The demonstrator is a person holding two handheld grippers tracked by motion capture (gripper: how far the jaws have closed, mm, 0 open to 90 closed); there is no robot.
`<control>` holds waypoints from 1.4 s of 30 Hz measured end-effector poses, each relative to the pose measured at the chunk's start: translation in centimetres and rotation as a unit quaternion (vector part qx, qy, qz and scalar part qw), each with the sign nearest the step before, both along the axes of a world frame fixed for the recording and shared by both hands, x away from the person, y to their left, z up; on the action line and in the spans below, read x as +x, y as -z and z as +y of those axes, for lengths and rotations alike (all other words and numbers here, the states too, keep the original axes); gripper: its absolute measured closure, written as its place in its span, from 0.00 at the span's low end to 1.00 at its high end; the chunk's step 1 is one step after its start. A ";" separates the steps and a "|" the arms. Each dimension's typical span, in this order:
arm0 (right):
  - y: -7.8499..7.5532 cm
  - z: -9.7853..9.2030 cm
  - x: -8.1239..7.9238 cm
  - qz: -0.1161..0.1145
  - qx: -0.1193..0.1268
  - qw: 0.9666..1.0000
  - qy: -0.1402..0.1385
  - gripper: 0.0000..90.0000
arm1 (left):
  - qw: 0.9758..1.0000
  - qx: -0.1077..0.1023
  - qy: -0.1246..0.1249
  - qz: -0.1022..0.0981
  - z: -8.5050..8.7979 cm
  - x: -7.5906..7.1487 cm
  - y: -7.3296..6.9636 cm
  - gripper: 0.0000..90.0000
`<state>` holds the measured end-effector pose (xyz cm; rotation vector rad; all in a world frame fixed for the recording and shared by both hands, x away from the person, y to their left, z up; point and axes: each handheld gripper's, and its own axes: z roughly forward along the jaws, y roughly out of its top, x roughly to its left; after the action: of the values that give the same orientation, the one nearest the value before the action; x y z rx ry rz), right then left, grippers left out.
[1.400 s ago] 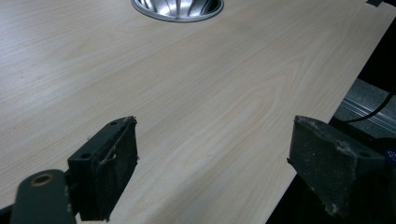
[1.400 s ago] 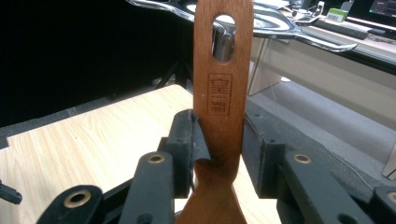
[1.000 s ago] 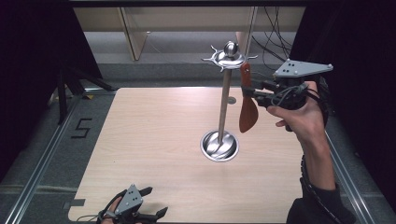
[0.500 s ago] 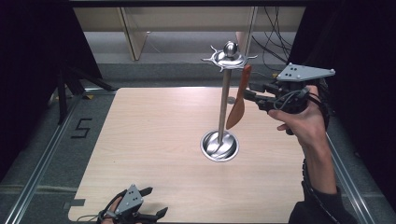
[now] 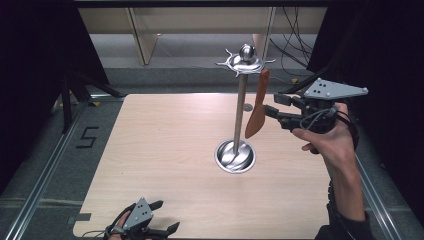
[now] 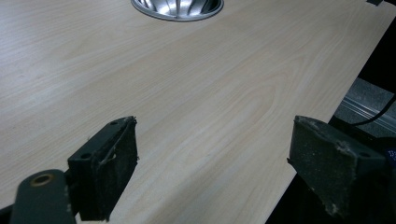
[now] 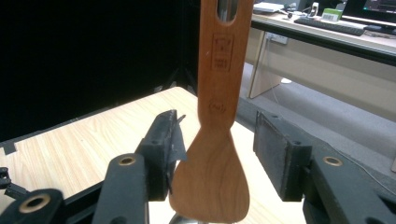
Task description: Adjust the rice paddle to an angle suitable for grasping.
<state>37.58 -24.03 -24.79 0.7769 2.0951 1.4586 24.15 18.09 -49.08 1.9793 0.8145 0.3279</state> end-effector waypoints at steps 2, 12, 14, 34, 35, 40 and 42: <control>0.3 0.0 -0.2 -0.001 0.001 1.000 0.000 0.55 | 1.000 0.000 0.000 0.000 0.0 0.0 0.0 0.16; 3.0 -0.8 -0.9 0.004 -0.004 1.000 0.008 0.51 | 1.000 -0.007 0.000 0.004 0.0 0.1 0.0 0.16; 3.6 -0.9 -1.1 0.013 0.001 1.000 0.007 0.51 | 1.000 -0.009 0.000 0.005 0.0 0.1 0.0 0.16; 7.6 -0.5 -1.7 0.048 0.002 0.999 0.011 0.42 | 1.000 -0.016 -0.005 0.015 -0.4 0.1 -0.1 0.16; 7.8 -0.5 -1.6 0.044 -0.001 0.999 0.007 0.42 | 1.000 -0.013 -0.004 0.015 -0.4 0.2 -0.1 0.16; 9.0 -0.3 -2.0 0.062 -0.007 0.998 0.012 0.41 | 0.999 -0.024 -0.009 0.019 -0.3 0.2 -0.1 0.16; 9.4 -0.2 -2.0 0.059 -0.011 0.998 0.013 0.40 | 0.999 -0.025 -0.005 0.021 -0.3 0.2 -0.1 0.16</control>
<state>35.60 -24.27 -34.22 0.8981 2.1750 1.4032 24.39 17.76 -49.01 1.9413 0.8522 0.2704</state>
